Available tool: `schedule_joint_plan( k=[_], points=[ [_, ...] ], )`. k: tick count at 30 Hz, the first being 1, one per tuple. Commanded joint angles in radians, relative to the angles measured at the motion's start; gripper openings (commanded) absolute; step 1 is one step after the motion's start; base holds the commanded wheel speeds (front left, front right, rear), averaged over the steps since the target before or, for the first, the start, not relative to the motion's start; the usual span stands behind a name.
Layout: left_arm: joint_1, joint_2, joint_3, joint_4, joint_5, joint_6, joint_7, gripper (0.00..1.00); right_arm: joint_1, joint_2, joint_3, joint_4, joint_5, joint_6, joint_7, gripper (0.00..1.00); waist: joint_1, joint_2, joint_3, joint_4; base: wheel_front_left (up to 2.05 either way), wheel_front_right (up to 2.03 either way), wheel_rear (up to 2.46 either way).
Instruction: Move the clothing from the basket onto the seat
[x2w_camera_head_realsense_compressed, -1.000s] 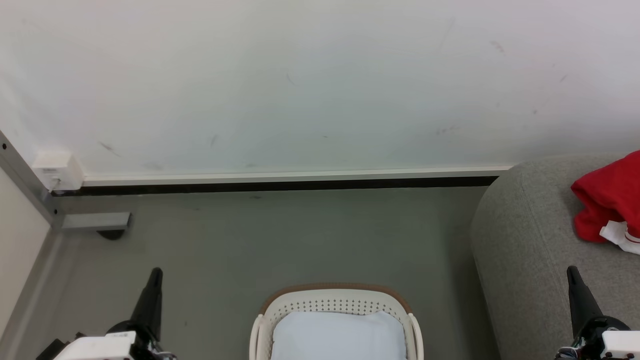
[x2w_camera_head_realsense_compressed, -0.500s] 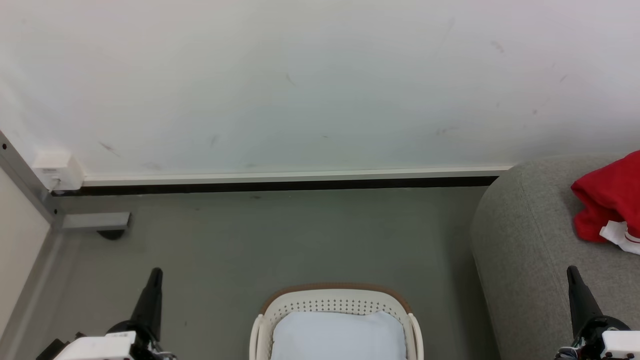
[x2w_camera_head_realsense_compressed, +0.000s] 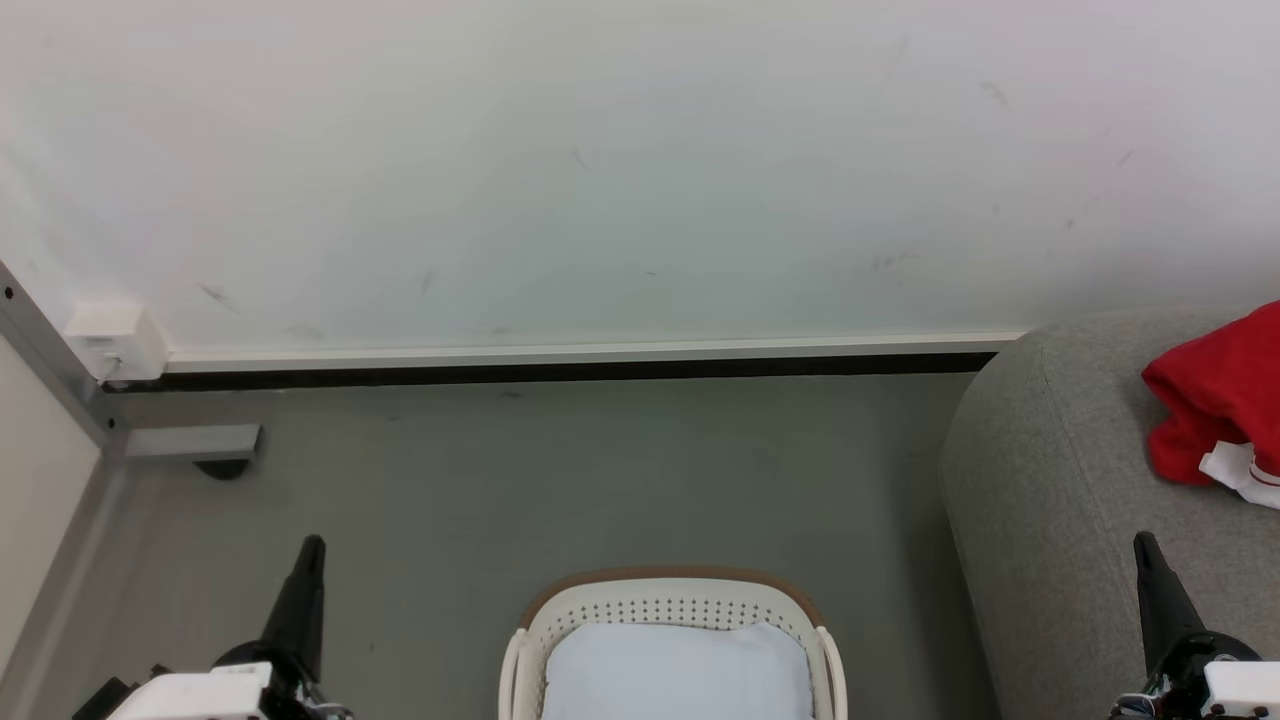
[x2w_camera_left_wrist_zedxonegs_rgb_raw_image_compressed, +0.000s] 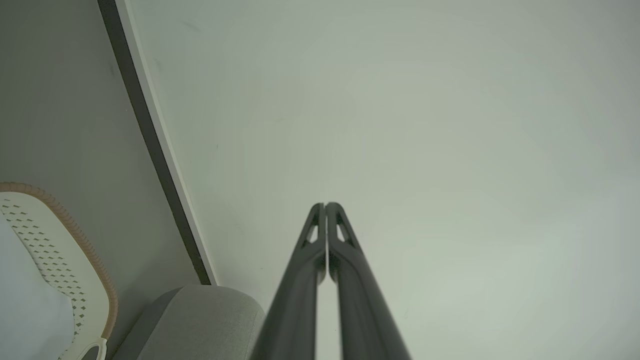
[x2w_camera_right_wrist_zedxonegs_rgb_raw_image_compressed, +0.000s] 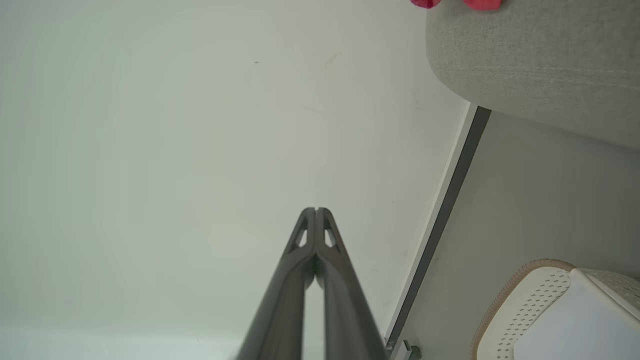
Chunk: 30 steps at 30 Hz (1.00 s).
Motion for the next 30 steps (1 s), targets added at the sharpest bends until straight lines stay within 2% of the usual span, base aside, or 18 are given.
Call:
schedule_joint_plan(
  k=[1, 30],
  points=[
    [-0.009, 0.002, 0.002, -0.003, -0.014, -0.001, 0.004, 0.00, -0.011, -0.008, -0.004, -0.005, 0.001, -0.002, 0.003, 0.00, 0.0000, 0.0000, 0.000, 0.000, 0.00, 0.00, 0.00],
    [-0.009, 0.002, 0.002, -0.004, -0.014, -0.001, 0.003, 0.00, -0.011, -0.008, -0.004, -0.005, 0.001, -0.002, 0.003, 0.00, 0.0000, 0.0000, 0.000, 0.000, 0.00, 0.00, 0.00]
  ],
)
